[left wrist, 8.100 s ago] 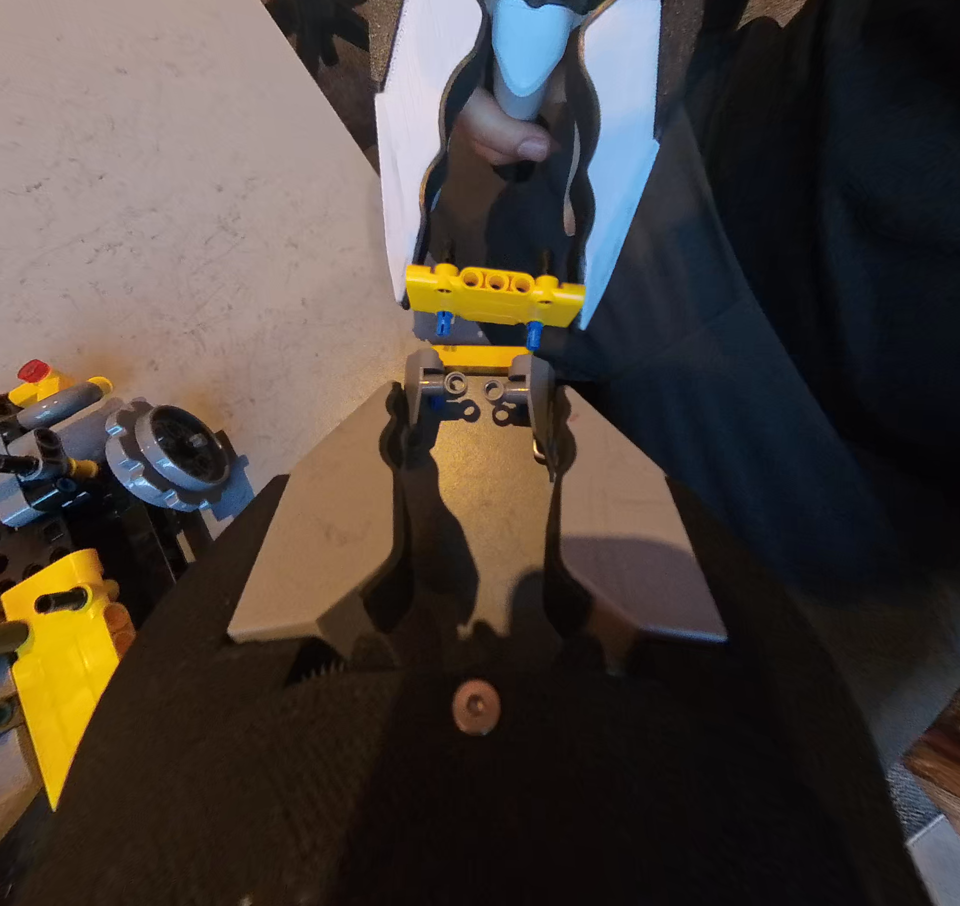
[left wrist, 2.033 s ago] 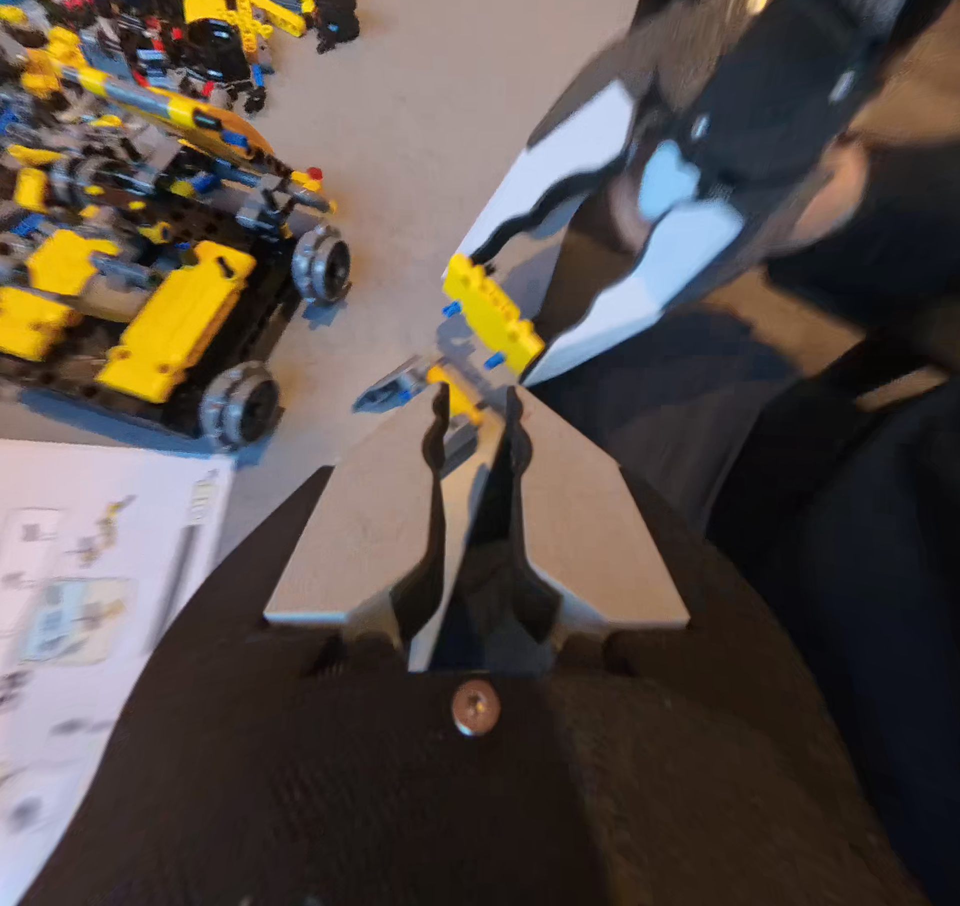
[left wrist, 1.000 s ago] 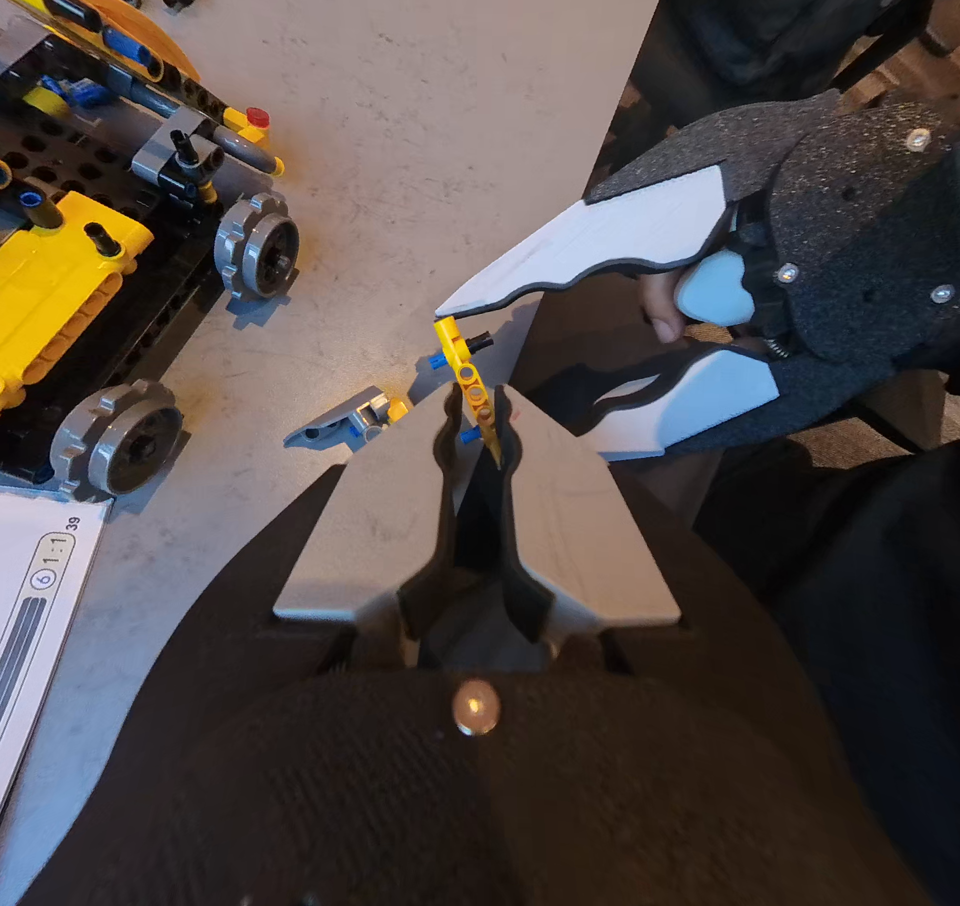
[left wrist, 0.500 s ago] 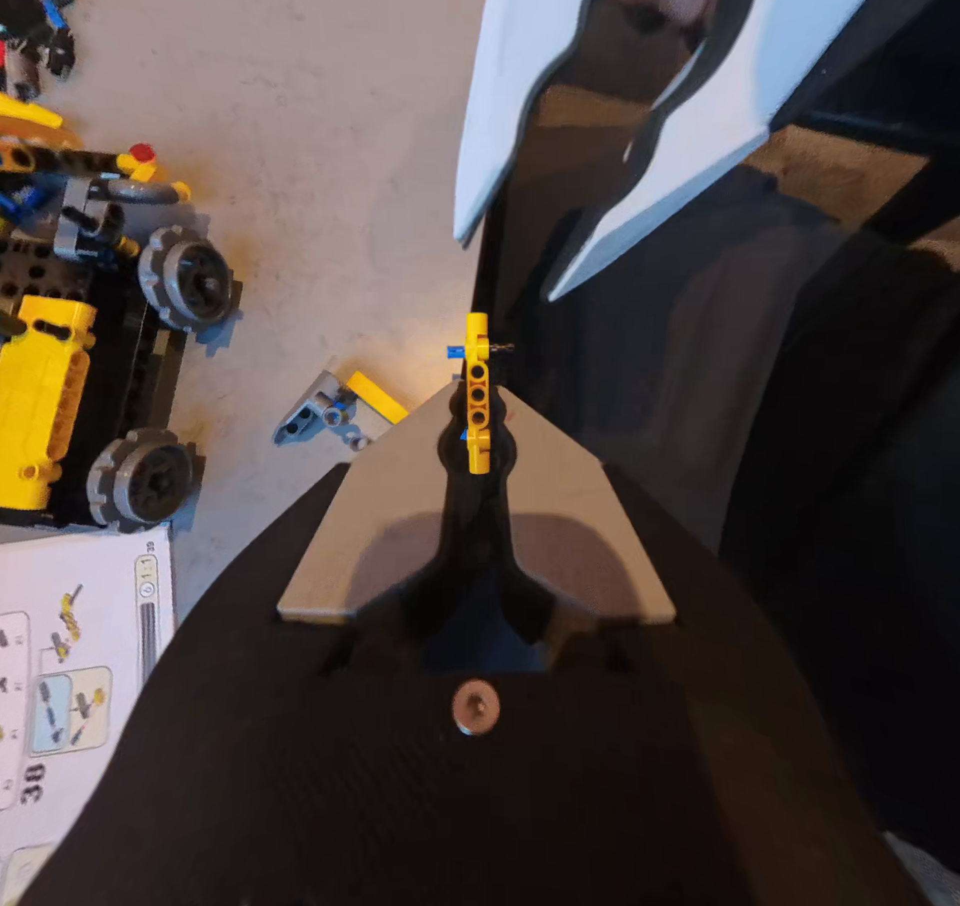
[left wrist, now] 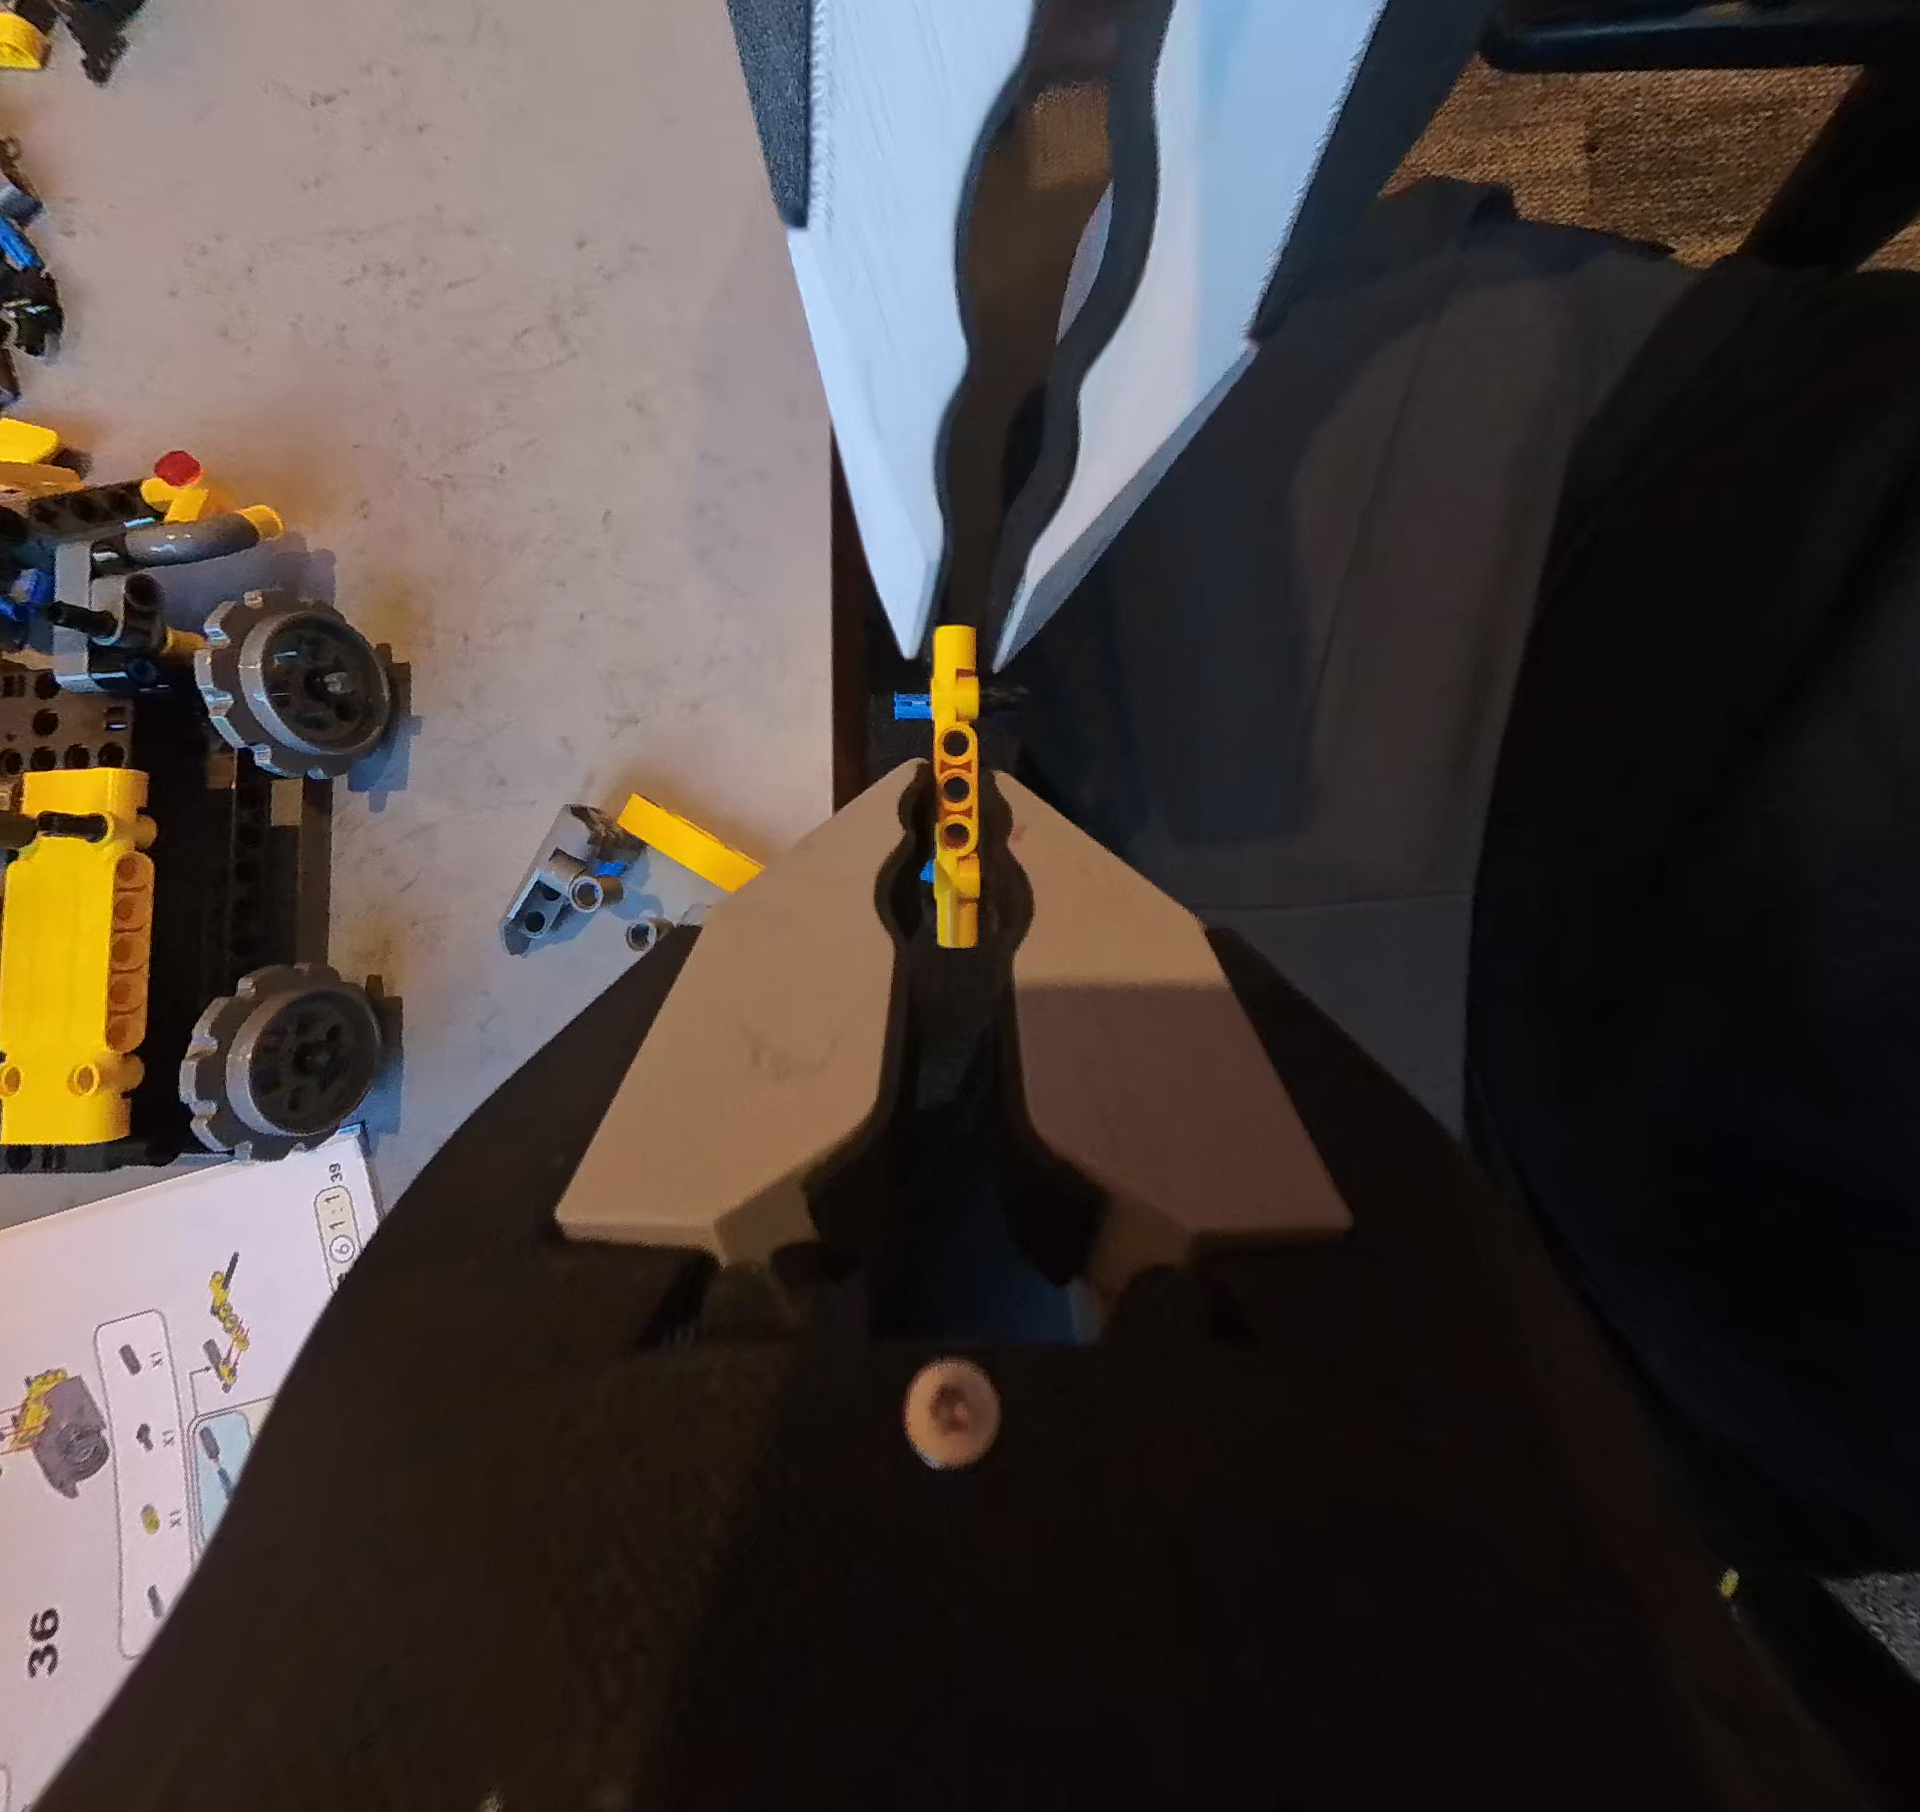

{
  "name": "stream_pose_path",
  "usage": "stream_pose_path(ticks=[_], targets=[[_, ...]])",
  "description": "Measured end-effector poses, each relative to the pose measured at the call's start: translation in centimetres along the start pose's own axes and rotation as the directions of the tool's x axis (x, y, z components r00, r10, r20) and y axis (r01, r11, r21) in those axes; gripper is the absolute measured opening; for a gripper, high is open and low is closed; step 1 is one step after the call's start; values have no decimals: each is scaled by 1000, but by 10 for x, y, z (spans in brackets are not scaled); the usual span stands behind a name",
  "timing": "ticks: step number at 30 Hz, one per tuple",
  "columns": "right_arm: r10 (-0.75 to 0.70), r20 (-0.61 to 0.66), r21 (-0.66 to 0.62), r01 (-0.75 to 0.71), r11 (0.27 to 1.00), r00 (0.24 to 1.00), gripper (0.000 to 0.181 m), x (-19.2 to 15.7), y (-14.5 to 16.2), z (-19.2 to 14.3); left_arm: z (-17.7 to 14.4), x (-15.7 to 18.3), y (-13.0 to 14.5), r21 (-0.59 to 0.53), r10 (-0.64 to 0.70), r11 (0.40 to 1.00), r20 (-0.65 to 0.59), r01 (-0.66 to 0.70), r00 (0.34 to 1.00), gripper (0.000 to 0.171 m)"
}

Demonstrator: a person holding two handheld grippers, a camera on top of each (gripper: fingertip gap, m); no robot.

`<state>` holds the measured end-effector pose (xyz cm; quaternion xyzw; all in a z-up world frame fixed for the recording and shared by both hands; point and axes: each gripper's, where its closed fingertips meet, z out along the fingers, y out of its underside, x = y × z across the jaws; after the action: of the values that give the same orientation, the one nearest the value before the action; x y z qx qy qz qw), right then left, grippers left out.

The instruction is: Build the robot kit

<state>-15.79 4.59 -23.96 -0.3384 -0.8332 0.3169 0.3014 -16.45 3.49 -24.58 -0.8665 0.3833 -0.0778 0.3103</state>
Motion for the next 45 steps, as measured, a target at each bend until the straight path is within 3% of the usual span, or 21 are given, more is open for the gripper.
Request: stream_pose_path(ticks=[10,12,17,22,29,32,38,45], targets=[[54,54,44,-56,997,997,8,-5,0,4,4,3,-3,19,29,999,-4,-29,1000,6],[79,60,69,-84,994,995,7,-3,0,1,-1,1,-7,67,-19,998,-10,19,1000,6],[161,57,133,-167,977,985,7,10,7,-16,-28,-31,0,179,-223,962,89,204,971,33],[257,60,192,-264,945,965,7,28,15,-24,-21,-61,29,111,-343,939,239,326,908,37],[283,33,184,-284,941,959,7,34,24,-24,0,-59,36,45,-364,931,229,363,903,25],[295,37,178,-297,938,955,7,34,27,-23,0,-53,35,51,-328,944,192,325,925,20],[296,100,191,-310,931,950,7,26,22,-22,-1,-44,34,27,-74,997,31,73,997,20],[302,176,209,-336,918,937,7,14,17,-16,-3,-37,36,52,203,979,-232,-196,951,20]])
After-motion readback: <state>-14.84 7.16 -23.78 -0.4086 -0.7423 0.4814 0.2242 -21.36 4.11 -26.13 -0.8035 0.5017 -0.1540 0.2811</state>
